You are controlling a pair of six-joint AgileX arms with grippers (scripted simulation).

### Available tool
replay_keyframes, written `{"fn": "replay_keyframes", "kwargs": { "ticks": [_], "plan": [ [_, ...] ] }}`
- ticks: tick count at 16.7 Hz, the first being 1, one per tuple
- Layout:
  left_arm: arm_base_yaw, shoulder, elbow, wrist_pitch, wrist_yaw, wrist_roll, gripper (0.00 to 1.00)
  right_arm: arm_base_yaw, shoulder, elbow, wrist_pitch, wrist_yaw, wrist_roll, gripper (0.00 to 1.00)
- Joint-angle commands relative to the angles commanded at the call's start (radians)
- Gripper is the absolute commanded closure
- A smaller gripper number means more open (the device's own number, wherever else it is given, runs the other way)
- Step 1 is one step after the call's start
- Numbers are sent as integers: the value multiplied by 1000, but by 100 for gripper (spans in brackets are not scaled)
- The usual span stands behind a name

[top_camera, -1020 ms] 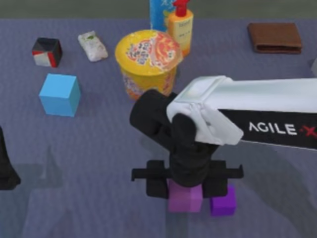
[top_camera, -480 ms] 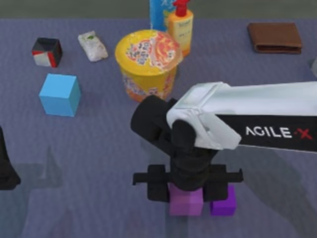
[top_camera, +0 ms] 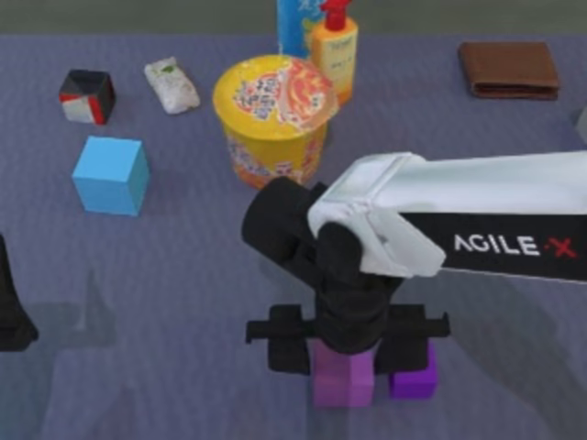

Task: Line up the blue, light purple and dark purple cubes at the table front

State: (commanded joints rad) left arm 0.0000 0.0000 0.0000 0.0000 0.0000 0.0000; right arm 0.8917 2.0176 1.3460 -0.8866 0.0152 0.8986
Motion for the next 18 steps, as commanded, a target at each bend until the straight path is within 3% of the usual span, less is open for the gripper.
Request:
{"fn": "replay_keyframes", "kwargs": {
  "ticks": [2, 11, 18],
  "plan": [
    [0, 0, 0, 0, 0, 0, 0, 0, 0, 0, 0, 0, 0, 0],
    [0, 0, 0, 0, 0, 0, 0, -1, -2, 3, -4, 0, 0, 0],
    [0, 0, 0, 0, 0, 0, 0, 9, -65, 142, -215, -1, 1, 0]
  ]
}}
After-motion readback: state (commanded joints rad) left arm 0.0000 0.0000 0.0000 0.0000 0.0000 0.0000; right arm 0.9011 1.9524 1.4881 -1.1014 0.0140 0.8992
